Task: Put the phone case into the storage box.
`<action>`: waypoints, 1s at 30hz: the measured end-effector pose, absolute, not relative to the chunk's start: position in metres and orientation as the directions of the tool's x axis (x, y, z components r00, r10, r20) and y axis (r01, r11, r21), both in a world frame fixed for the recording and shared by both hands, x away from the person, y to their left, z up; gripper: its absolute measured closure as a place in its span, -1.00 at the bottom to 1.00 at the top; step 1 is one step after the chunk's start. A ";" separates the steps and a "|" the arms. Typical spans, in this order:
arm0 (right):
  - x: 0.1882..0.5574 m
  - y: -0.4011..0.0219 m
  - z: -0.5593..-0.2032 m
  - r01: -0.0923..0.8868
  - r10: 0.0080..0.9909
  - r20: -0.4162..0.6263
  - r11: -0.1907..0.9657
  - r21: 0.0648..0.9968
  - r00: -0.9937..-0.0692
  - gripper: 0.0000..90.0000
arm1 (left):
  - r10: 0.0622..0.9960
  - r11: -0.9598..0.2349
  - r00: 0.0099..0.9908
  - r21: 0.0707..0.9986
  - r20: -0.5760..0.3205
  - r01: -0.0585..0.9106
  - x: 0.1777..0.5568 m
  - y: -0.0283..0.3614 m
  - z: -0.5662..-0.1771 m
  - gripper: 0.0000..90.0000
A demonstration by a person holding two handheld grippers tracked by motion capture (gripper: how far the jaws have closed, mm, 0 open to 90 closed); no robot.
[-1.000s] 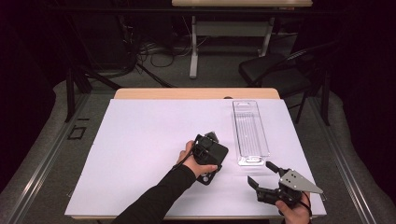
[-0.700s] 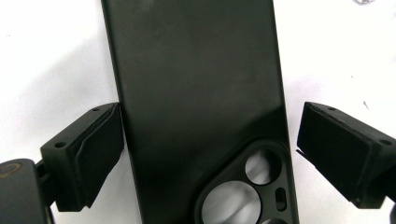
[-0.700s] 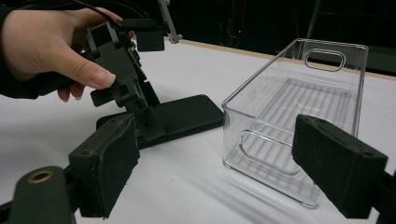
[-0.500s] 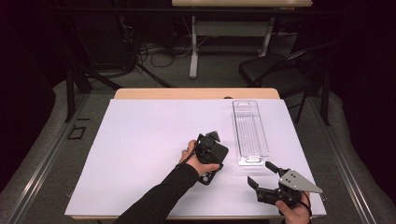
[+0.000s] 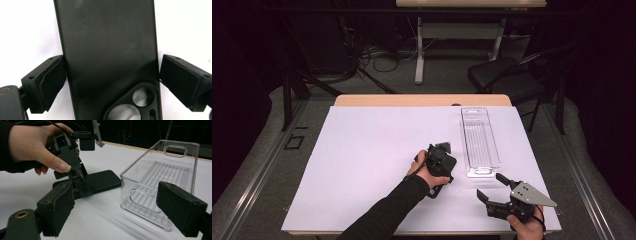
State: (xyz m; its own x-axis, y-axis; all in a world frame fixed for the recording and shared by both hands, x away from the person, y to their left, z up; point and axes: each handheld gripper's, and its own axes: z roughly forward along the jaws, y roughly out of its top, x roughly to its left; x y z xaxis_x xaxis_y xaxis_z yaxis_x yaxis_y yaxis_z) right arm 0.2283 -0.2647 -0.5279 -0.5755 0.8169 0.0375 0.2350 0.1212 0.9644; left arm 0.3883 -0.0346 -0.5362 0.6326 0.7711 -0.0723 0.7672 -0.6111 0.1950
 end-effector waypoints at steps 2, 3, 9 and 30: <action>0.228 -0.265 -0.528 0.235 0.817 0.036 0.123 0.964 -0.576 -0.69 | 0.770 -0.614 0.635 0.195 -0.061 0.765 0.388 -0.035 -0.536 -0.84; 0.228 -0.265 -0.528 0.236 0.816 0.037 0.123 0.964 -0.576 -0.68 | 0.769 -0.619 0.638 0.191 -0.052 0.762 0.388 -0.036 -0.536 -0.84; 0.228 -0.265 -0.528 0.237 0.817 0.038 0.122 0.964 -0.576 -0.69 | 0.767 -0.623 0.640 0.187 -0.046 0.760 0.388 -0.036 -0.536 -0.81; 0.229 -0.265 -0.530 0.240 0.815 0.042 0.121 0.963 -0.578 -0.68 | 0.780 -0.608 0.625 0.197 -0.032 0.769 0.385 -0.037 -0.536 -0.79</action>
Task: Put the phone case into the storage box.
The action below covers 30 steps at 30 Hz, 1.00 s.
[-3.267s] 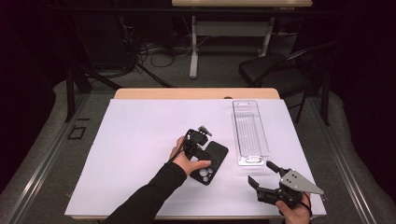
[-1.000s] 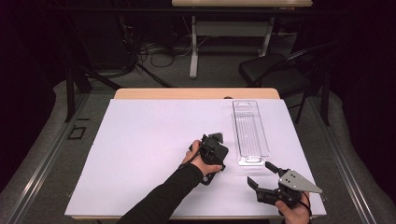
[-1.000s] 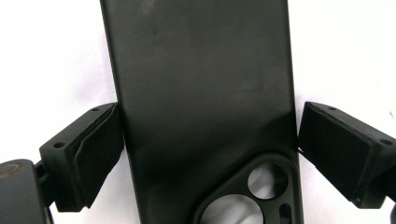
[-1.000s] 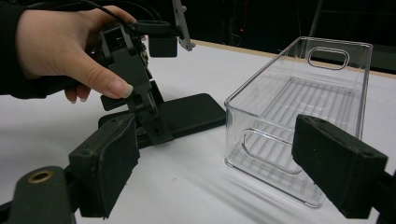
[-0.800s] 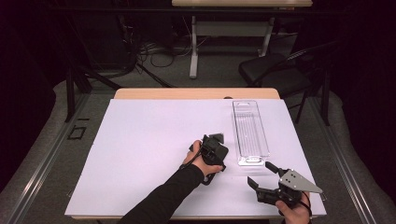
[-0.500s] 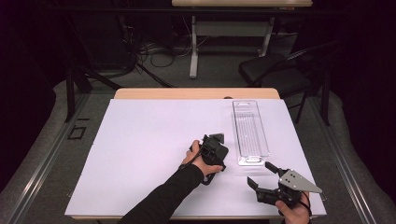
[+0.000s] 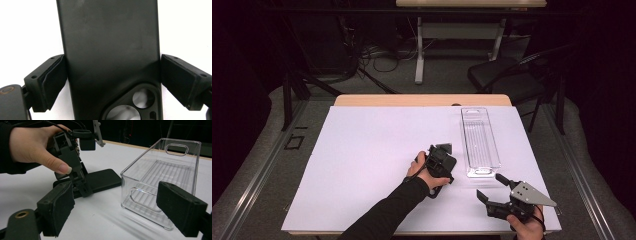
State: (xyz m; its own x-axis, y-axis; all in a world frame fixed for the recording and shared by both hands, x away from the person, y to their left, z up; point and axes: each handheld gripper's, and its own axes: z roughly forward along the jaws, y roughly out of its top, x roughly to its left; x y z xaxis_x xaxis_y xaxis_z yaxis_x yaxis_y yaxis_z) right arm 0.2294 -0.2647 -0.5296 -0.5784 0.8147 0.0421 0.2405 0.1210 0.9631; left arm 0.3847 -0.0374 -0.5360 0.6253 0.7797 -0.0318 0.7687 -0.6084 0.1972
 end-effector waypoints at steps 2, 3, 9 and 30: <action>0.230 -0.265 -0.530 0.243 0.814 0.041 0.125 0.962 -0.579 -0.68 | 0.783 -0.605 0.622 0.195 -0.033 0.772 0.384 -0.038 -0.536 -0.78; 0.230 -0.265 -0.530 0.244 0.815 0.041 0.125 0.962 -0.578 -0.68 | 0.784 -0.603 0.620 0.194 -0.033 0.774 0.384 -0.038 -0.535 -0.77; 0.230 -0.265 -0.530 0.244 0.815 0.039 0.126 0.961 -0.578 -0.68 | 0.785 -0.602 0.618 0.192 -0.032 0.775 0.384 -0.038 -0.534 -0.73; 0.230 -0.265 -0.530 0.241 0.814 0.042 0.122 0.963 -0.579 -0.68 | 0.762 -0.632 0.647 0.190 -0.025 0.751 0.385 -0.031 -0.527 -0.68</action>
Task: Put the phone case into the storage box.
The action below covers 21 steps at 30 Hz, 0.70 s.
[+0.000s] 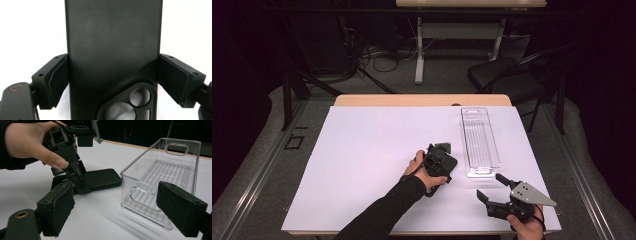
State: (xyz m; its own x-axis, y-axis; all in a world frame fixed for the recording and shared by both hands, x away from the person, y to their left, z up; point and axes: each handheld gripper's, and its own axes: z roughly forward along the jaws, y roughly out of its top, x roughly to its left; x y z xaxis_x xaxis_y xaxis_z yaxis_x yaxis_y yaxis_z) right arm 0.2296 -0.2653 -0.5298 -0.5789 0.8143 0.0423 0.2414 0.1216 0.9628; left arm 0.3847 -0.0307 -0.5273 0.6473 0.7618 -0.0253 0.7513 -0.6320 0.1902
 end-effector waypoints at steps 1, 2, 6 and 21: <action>0.229 -0.265 -0.530 0.243 0.815 0.042 0.123 0.962 -0.578 -0.68 | 0.761 -0.633 0.649 0.190 -0.026 0.750 0.385 -0.029 -0.525 -0.68; 0.230 -0.265 -0.530 0.243 0.815 0.042 0.123 0.962 -0.578 -0.68 | 0.762 -0.629 0.647 0.197 -0.035 0.752 0.384 -0.028 -0.524 -0.68; 0.230 -0.265 -0.530 0.241 0.814 0.041 0.123 0.963 -0.579 -0.68 | 0.754 -0.635 0.656 0.207 -0.046 0.744 0.384 -0.021 -0.517 -0.68; 0.230 -0.264 -0.530 0.241 0.814 0.034 0.132 0.961 -0.580 -0.68 | 0.726 -0.659 0.686 0.232 -0.056 0.716 0.380 0.009 -0.496 -0.68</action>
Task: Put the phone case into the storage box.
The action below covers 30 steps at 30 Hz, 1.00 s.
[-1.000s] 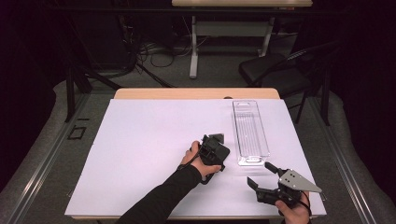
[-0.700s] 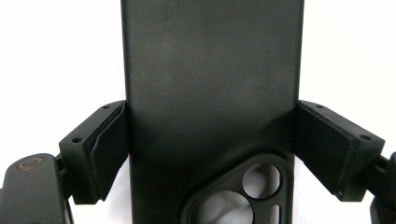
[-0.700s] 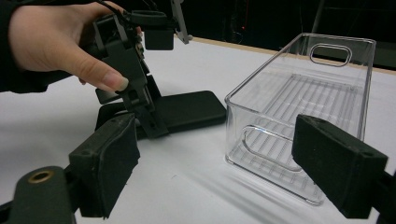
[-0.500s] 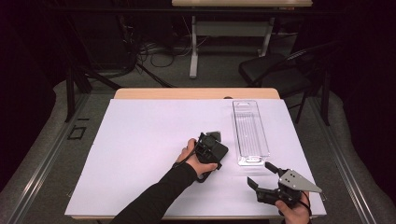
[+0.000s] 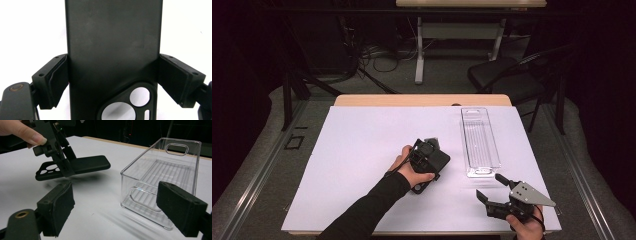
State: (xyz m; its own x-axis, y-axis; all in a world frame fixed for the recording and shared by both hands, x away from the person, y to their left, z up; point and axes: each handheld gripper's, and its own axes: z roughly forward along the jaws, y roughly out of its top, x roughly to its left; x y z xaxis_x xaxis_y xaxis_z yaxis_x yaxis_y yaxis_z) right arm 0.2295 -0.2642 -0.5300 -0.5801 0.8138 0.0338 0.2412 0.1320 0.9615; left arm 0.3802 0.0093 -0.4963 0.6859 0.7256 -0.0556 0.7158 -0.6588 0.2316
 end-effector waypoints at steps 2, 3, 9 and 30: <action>0.230 -0.264 -0.530 0.241 0.814 0.033 0.133 0.961 -0.580 -0.68 | 0.725 -0.659 0.686 0.234 -0.056 0.715 0.380 0.013 -0.494 -0.68; 0.230 -0.264 -0.530 0.240 0.814 0.031 0.135 0.961 -0.581 -0.68 | 0.724 -0.660 0.688 0.234 -0.057 0.714 0.380 0.016 -0.492 -0.68; 0.230 -0.264 -0.530 0.241 0.814 0.029 0.137 0.961 -0.581 -0.68 | 0.728 -0.655 0.684 0.245 -0.049 0.715 0.379 0.026 -0.486 -0.68; 0.230 -0.263 -0.530 0.234 0.810 0.018 0.148 0.961 -0.586 -0.69 | 0.669 -0.708 0.742 0.261 -0.051 0.656 0.366 0.033 -0.469 -0.68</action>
State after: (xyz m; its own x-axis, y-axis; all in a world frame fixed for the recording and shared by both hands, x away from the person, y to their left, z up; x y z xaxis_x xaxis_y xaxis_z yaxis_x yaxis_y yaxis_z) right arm 0.2299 -0.2625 -0.5301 -0.5859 0.8102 0.0176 0.2342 0.1485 0.9608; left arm 0.3657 0.0334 -0.4687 0.7418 0.6687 -0.0509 0.6562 -0.7082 0.2605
